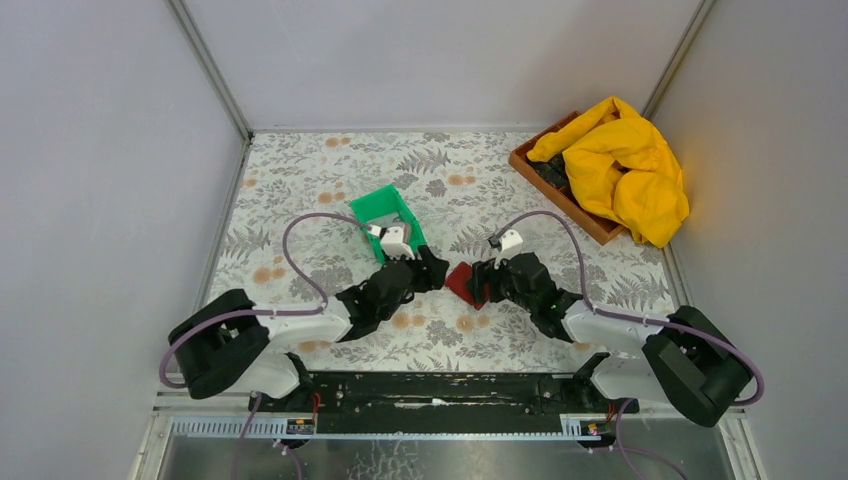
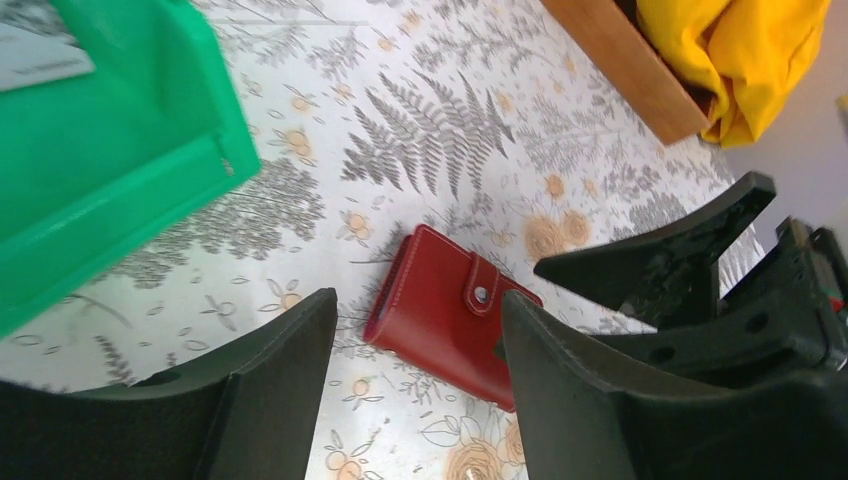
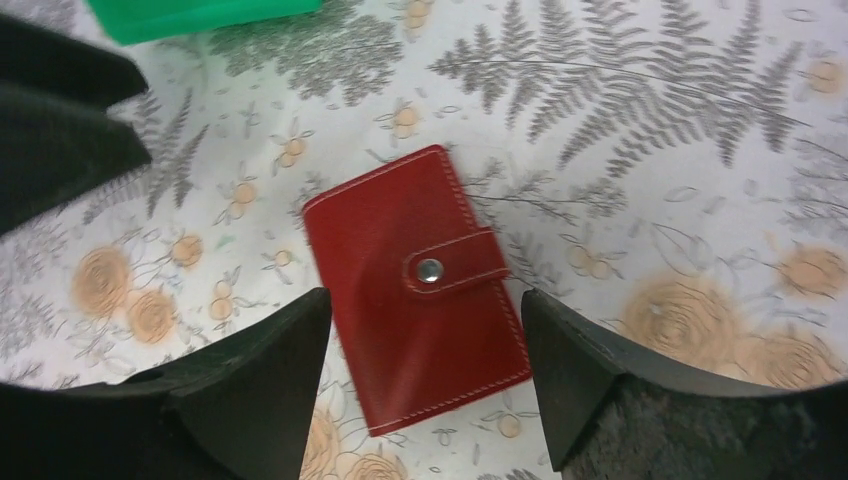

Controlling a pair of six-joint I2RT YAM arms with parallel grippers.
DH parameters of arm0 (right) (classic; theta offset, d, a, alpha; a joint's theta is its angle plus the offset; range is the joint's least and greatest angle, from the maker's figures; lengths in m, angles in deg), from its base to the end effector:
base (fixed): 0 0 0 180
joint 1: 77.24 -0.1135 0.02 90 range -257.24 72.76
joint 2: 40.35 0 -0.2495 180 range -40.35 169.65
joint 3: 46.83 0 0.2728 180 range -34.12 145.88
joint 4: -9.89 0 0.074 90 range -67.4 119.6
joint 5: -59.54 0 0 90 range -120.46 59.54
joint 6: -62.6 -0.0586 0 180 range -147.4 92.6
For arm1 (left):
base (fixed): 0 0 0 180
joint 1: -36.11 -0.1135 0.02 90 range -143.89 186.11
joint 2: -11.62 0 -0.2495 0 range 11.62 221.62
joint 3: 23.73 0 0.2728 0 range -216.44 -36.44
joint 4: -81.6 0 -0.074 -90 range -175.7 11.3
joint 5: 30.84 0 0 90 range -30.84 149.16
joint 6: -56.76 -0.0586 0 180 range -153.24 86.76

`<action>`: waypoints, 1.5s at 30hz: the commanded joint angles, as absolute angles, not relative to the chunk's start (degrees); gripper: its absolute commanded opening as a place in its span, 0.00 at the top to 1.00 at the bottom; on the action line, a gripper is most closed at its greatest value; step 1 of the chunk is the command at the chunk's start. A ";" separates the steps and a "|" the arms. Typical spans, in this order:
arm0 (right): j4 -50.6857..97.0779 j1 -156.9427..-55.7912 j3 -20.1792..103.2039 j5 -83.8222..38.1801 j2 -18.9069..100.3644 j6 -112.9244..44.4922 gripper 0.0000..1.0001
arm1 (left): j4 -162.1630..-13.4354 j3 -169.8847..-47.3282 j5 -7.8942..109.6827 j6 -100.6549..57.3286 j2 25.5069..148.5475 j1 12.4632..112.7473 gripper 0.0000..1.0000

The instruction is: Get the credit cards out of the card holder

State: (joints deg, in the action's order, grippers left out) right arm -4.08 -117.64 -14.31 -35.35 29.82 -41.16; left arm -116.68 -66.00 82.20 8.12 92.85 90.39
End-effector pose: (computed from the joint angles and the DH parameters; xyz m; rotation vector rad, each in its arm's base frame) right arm 0.2108 0.1729 0.1284 -0.4106 1.9789 0.5241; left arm 0.2018 -0.2414 0.1434 -0.0537 1.9712 -0.7332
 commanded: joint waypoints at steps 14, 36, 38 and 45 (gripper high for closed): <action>-1.13 -119.32 -6.06 -35.51 42.31 -39.29 0.73 | -118.79 -65.11 88.76 6.37 91.01 90.07 0.31; 9.48 -122.34 0.31 -44.78 37.80 -40.19 0.48 | -117.08 -64.32 91.55 7.96 88.75 90.08 0.34; 10.31 -122.77 1.70 -45.37 39.54 -40.33 0.45 | -117.17 -63.33 93.24 8.85 87.56 90.08 0.35; 13.01 -123.91 5.98 -47.79 45.50 -42.56 0.41 | -116.43 -62.24 96.17 8.87 84.50 90.07 0.37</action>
